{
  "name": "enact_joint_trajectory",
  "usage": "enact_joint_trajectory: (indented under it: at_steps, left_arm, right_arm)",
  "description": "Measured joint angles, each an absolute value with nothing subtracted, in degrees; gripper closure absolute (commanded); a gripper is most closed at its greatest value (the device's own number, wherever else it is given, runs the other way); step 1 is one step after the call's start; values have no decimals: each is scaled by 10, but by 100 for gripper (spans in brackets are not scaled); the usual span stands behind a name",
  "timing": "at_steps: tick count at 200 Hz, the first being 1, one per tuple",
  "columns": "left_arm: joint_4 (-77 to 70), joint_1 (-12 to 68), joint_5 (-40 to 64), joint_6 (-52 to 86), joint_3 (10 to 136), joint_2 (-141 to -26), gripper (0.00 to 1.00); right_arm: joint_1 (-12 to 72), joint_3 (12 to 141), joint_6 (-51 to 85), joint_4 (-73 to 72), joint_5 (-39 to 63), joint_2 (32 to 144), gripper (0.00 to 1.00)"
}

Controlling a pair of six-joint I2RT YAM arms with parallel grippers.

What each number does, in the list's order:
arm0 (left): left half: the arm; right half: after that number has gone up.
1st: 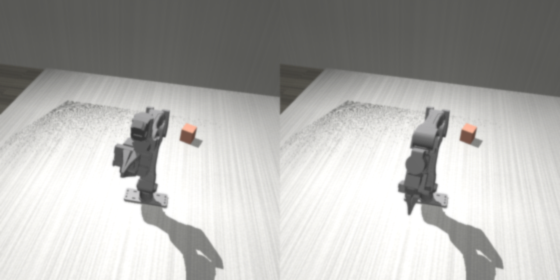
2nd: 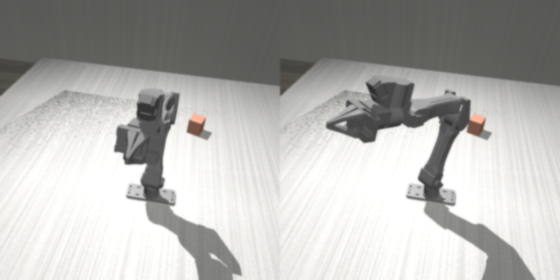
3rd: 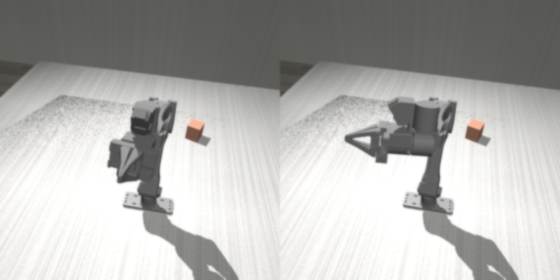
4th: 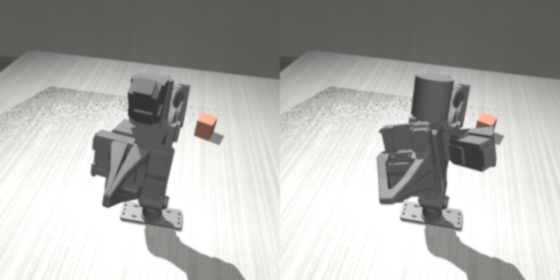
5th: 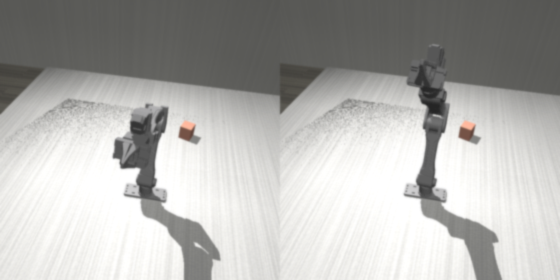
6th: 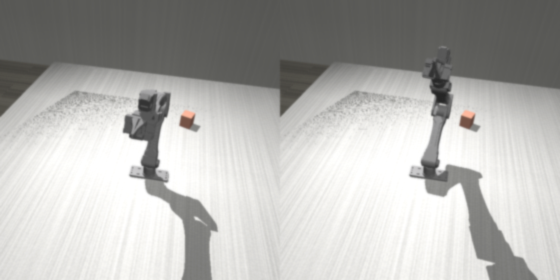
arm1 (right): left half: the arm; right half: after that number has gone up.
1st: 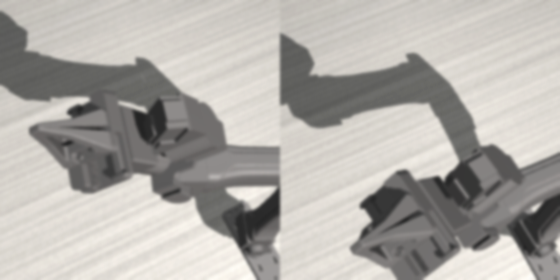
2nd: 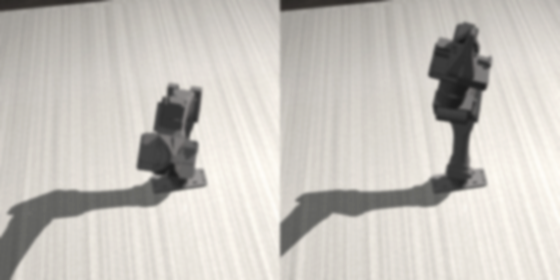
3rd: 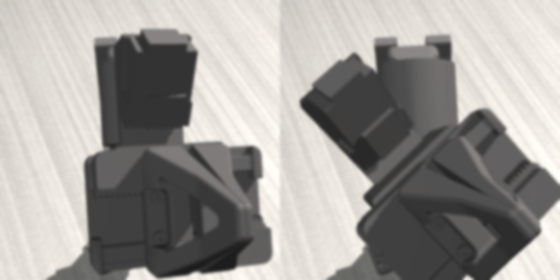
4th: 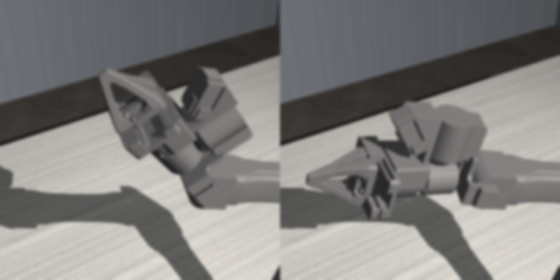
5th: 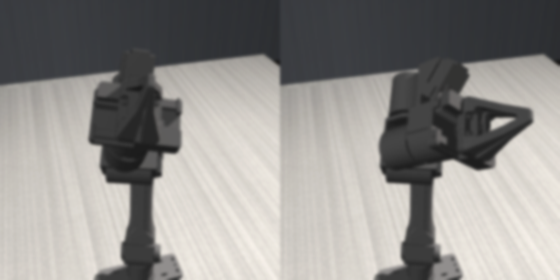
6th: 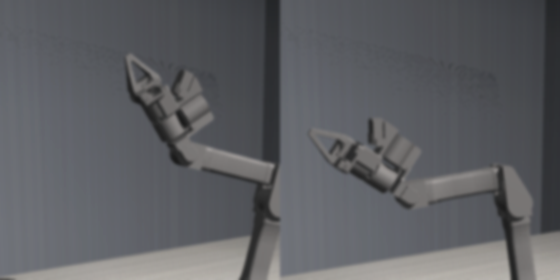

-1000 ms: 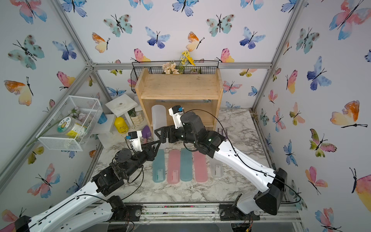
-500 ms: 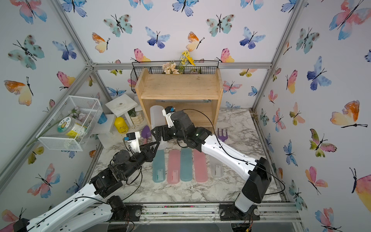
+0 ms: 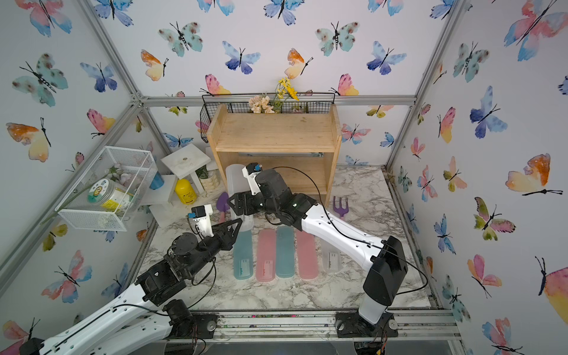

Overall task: Remove the pencil cases from the shelf
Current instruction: Pick up the pencil case from the shelf, then place the pencil case at the center of the board.

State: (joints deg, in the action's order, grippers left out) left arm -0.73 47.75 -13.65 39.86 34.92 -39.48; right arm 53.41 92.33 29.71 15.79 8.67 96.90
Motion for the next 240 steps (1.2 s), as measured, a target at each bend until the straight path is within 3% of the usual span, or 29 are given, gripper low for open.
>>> enact_joint_trajectory:
  at_steps: [7, 25, 150, 186, 240]
  left_arm:
    - [-6, 477, -138, 399, 349, -393, 37]
    - [1, 477, -145, 400, 348, -387, 0]
    - [171, 477, -319, 393, 395, -302, 1]
    - [217, 477, -353, 373, 457, -306, 1]
    - [265, 477, -400, 334, 546, -347, 1]
  right_arm:
    - [535, 923, 297, 158, 88, 969, 36]
    - [535, 921, 297, 157, 87, 968, 35]
    - [535, 653, 303, 189, -8, 758, 35]
    - [573, 601, 346, 184, -8, 786, 34]
    - [682, 639, 411, 124, -1, 918, 35]
